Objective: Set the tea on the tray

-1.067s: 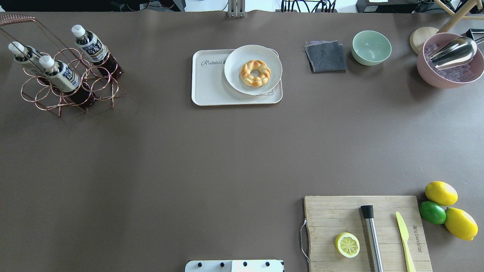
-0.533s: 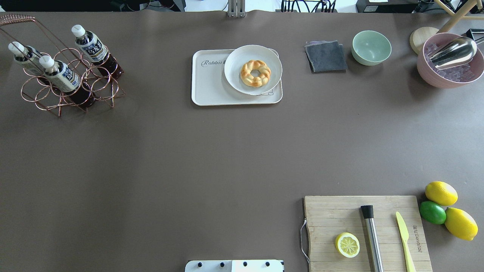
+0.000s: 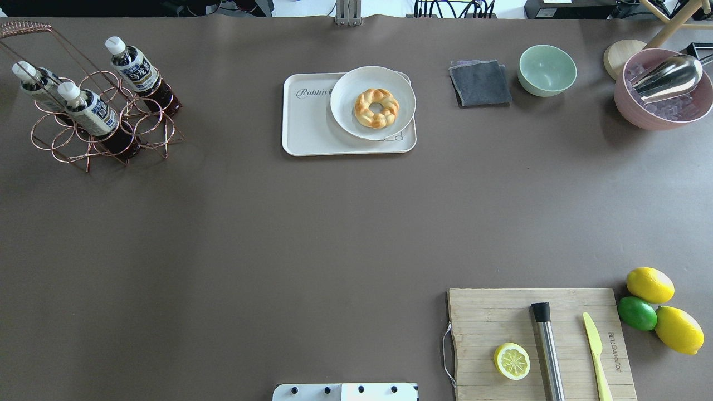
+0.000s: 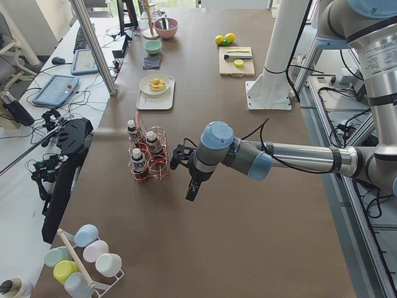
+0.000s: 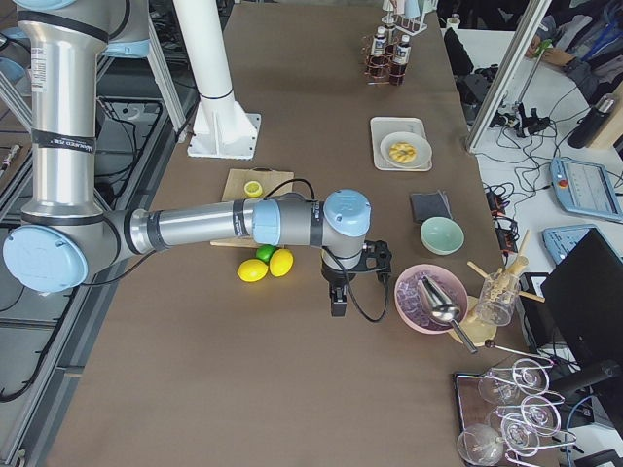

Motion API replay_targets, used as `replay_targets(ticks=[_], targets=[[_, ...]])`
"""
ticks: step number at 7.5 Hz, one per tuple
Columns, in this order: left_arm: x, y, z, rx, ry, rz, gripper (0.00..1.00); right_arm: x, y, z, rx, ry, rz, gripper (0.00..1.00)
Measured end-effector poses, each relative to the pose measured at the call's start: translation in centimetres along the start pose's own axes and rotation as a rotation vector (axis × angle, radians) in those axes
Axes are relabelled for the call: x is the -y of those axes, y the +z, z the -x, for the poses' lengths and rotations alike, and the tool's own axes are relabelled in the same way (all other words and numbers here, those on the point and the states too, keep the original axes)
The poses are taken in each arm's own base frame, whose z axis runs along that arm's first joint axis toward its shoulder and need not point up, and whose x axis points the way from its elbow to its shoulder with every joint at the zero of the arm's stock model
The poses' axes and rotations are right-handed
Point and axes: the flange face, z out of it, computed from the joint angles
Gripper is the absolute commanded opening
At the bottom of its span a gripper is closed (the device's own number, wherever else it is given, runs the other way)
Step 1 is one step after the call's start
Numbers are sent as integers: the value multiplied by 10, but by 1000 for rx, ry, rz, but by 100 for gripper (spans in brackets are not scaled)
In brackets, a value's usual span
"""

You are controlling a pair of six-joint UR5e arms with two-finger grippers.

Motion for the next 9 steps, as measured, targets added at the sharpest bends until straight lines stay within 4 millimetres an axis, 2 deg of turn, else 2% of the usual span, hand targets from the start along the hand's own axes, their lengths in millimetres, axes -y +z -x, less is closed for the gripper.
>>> replay_targets(ticks=[5, 9], targets=[[2, 7, -6, -12, -49, 6, 97, -2, 0, 0, 0, 1, 0, 100], [9, 4, -10, -18, -69, -16, 97, 2, -2, 3, -2, -5, -6, 100]])
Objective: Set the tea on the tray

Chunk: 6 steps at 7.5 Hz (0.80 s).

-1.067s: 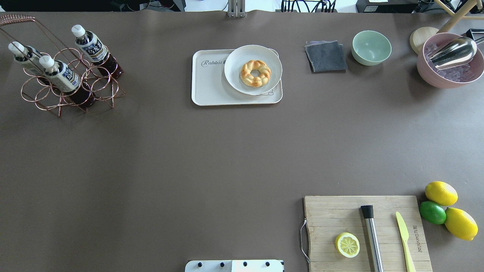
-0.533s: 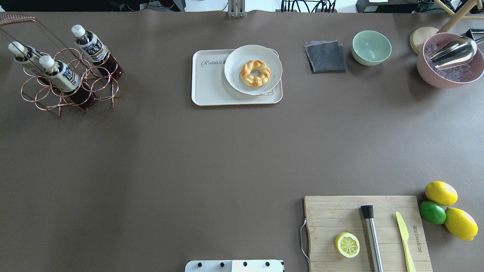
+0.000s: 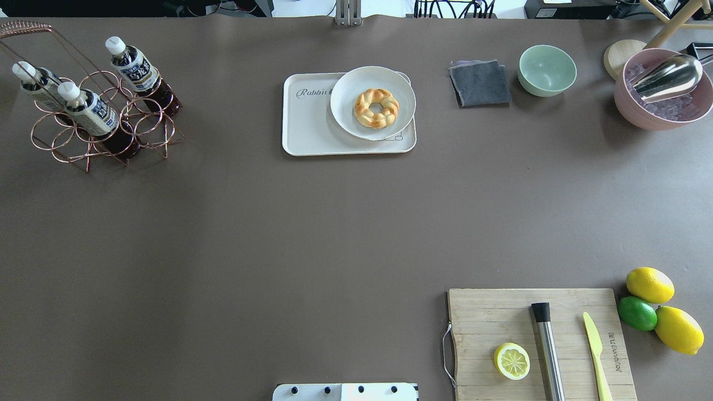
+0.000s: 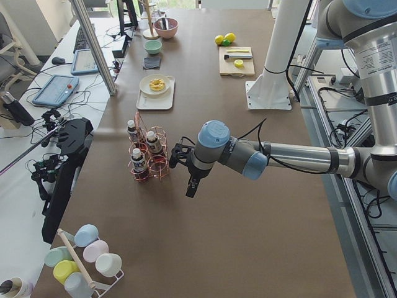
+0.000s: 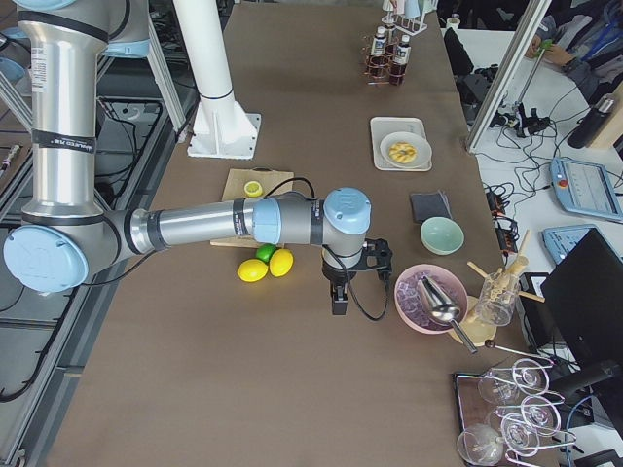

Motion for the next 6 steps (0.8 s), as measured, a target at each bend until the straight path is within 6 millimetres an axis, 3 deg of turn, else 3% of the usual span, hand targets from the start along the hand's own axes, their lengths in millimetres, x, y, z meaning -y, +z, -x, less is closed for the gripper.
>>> replay_targets(ticks=[6], targets=[[1, 7, -10, -17, 24, 9, 97, 0, 0, 0, 1, 5, 1, 100]])
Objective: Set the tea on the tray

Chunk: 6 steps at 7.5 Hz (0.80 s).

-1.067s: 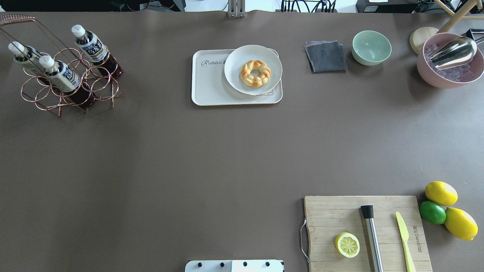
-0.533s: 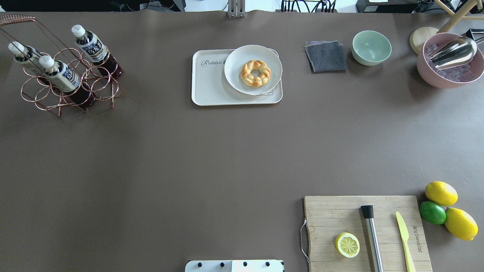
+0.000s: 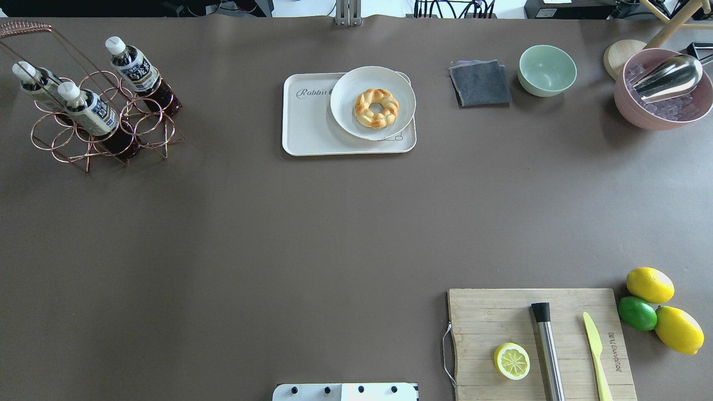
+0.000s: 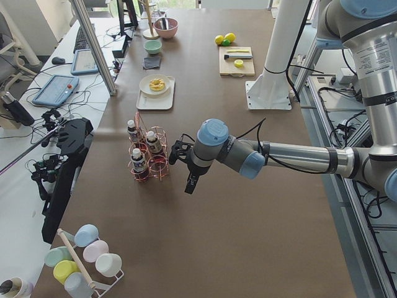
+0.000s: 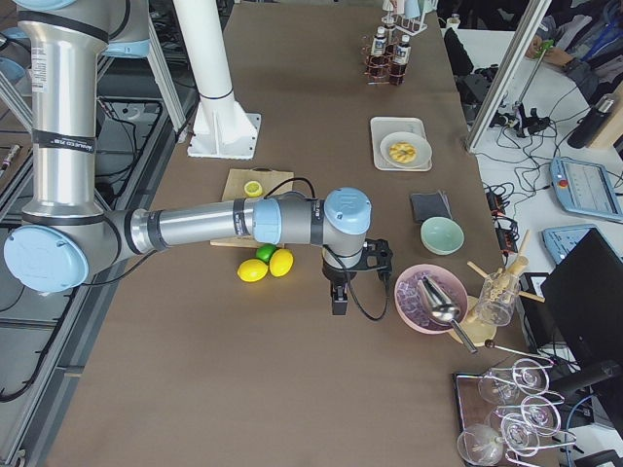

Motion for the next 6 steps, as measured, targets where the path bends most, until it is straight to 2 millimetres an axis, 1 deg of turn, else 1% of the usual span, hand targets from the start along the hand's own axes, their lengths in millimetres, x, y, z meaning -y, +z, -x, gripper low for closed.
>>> replay_targets(ticks=[1, 2, 3, 4, 5, 6], targets=[[-1, -1, -2, -12, -2, 0, 97, 0, -1, 1, 0, -2, -3, 100], [5, -6, -10, -26, -13, -19, 97, 1, -3, 3, 1, -5, -6, 100], [24, -13, -21, -40, -55, -61, 97, 2, -3, 4, 5, -8, -7, 100], [50, -19, -39, -59, -96, -103, 97, 3, -4, 5, 8, -10, -9, 100], [80, -21, -60, -72, -116, -141, 97, 4, -4, 6, 9, -13, -10, 100], [103, -13, -90, -63, -121, -167, 97, 5, -4, 6, 9, -15, -11, 100]])
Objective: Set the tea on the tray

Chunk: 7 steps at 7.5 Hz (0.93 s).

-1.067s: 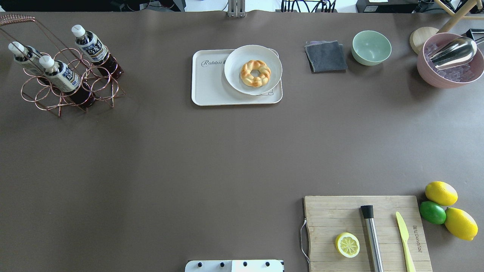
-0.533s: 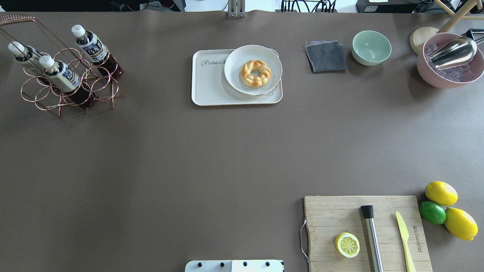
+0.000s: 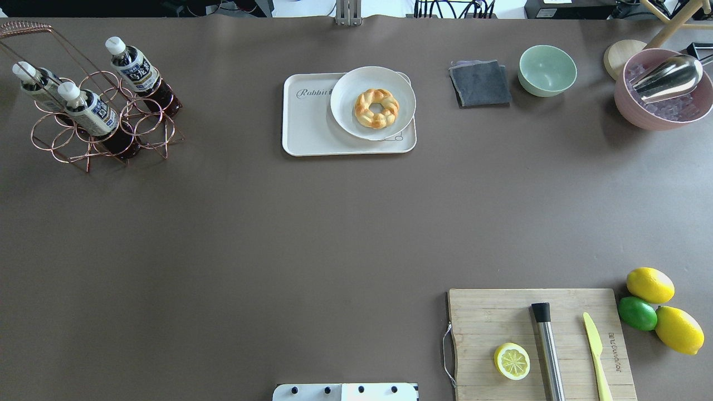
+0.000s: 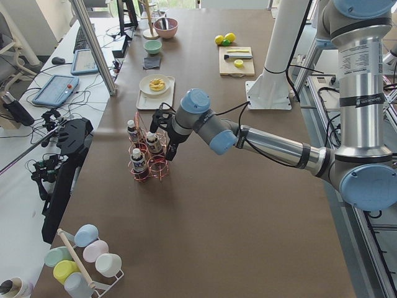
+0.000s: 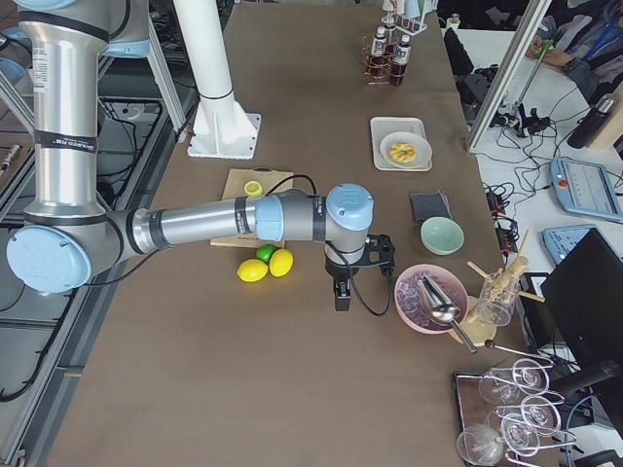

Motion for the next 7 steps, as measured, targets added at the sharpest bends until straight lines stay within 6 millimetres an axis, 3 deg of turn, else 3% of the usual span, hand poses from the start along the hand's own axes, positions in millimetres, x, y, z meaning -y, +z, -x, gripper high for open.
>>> replay_targets(ticks=[1, 3, 6, 7], targets=[[11, 15, -30, 18, 4, -30, 97, 1, -1, 1, 0, -4, -5, 100], [23, 38, -70, 67, -42, -95, 97, 1, 0, 0, -1, -15, -20, 100], [39, 78, -113, 102, -97, -152, 97, 1, 1, 0, 1, -19, -23, 100], [43, 94, -123, 115, -101, -161, 93, 1, 1, 0, 2, -21, -23, 100]])
